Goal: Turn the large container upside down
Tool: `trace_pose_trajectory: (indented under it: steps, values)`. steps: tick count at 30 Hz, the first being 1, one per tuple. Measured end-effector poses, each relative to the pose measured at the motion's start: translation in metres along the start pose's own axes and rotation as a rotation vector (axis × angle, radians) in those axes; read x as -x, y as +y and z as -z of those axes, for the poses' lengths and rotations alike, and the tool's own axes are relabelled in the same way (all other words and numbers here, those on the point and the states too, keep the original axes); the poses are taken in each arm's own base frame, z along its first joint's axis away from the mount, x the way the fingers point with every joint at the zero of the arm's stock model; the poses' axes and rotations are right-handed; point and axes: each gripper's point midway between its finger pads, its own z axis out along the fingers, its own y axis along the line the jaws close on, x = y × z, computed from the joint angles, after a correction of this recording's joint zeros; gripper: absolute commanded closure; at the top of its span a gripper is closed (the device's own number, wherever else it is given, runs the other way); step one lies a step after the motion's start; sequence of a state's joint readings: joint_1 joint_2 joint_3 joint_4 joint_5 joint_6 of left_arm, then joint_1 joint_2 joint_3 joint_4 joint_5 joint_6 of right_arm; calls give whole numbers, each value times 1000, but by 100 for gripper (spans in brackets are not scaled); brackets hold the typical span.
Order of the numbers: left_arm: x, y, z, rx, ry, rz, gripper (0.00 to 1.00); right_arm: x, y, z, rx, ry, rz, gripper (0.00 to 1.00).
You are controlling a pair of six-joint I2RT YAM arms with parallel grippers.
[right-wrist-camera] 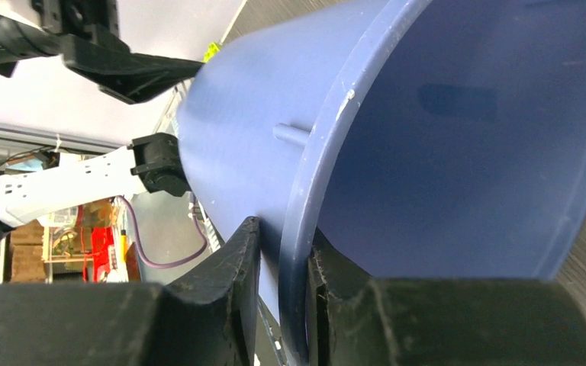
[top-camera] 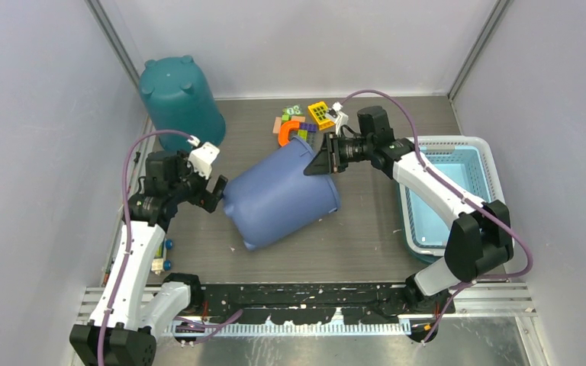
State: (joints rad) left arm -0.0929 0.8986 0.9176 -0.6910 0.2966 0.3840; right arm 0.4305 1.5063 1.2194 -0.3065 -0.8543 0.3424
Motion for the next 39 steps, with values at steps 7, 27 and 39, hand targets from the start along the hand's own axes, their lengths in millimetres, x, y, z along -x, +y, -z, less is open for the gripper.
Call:
trace_pose_trajectory:
  steps: [7, 27, 39]
  values:
    - [5, -2, 2, -11, -16, 6, 0, -4, -14, -2, -58, 1, 43, 47]
    - [7, -13, 2, -66, -32, 7, 0, 7, -41, 17, -310, -57, 194, 38]
    - [7, -13, 1, -71, -33, 8, 0, 18, -52, 25, -391, -93, 254, 66]
